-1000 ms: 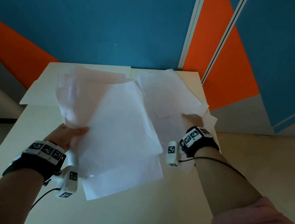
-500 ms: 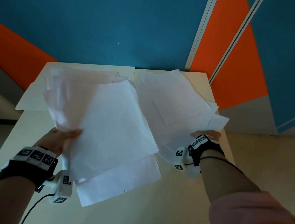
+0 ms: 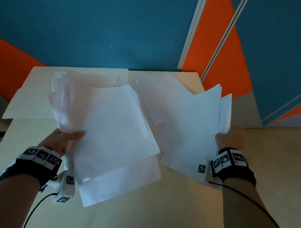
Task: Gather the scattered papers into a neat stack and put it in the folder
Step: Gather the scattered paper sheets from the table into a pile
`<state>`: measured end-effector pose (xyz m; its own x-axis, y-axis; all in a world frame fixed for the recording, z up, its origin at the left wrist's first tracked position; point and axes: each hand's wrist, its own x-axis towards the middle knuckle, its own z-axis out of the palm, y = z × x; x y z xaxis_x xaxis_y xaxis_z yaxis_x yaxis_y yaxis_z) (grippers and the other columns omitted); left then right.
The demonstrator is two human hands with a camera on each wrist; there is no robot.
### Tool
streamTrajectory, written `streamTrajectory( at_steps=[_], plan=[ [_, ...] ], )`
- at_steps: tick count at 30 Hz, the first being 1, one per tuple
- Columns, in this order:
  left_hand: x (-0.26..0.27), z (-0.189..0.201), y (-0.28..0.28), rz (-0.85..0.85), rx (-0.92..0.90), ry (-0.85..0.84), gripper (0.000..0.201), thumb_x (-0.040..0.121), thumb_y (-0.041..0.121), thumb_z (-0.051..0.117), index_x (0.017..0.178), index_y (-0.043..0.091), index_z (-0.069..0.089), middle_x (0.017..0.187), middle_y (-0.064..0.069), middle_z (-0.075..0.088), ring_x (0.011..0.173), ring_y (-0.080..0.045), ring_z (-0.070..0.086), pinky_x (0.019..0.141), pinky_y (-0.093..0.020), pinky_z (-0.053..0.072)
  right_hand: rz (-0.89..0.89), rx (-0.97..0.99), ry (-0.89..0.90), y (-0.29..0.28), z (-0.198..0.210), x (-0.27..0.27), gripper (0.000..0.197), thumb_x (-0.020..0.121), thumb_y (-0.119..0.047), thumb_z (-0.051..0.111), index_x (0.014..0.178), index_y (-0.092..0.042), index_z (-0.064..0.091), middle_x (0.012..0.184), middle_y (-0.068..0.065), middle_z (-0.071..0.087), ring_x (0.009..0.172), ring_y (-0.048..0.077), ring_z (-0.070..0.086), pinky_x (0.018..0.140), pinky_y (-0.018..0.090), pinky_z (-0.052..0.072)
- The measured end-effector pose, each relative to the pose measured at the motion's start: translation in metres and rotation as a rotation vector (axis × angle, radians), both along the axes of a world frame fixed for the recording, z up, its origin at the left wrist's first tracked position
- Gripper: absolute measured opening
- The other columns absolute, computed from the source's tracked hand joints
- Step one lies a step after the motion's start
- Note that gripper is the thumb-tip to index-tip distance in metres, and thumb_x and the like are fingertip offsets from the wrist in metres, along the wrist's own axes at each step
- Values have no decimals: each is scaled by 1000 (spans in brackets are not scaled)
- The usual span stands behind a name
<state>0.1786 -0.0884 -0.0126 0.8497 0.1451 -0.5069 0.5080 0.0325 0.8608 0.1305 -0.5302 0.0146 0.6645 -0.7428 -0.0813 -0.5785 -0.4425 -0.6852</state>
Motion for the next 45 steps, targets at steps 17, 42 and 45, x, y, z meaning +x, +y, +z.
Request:
streamTrajectory(
  at_steps=[17,42,45],
  plan=[
    [-1,15,-28,-65,45,-14,49,73,-1,71,118,-11,55,116,-27,61,101,-38,62,98,-55,44,295,243,-391,-13,132,-60,31,76,4,67,105,-5,63,89,3,67,78,16,63,74,27,52],
    [-23,30,-39,-224,-196,65,69,66,80,45,100,24,65,102,-3,73,90,-20,68,81,-34,53,601,1049,19,108,11,6,82,31,-28,92,106,-7,65,94,7,74,84,21,71,74,34,58],
    [-30,27,-35,-333,-160,40,85,24,48,91,98,11,70,93,-9,76,77,-22,73,63,-31,59,693,1087,53,127,4,7,68,36,-24,89,99,-15,66,91,2,76,82,15,72,70,29,59]
  ],
)
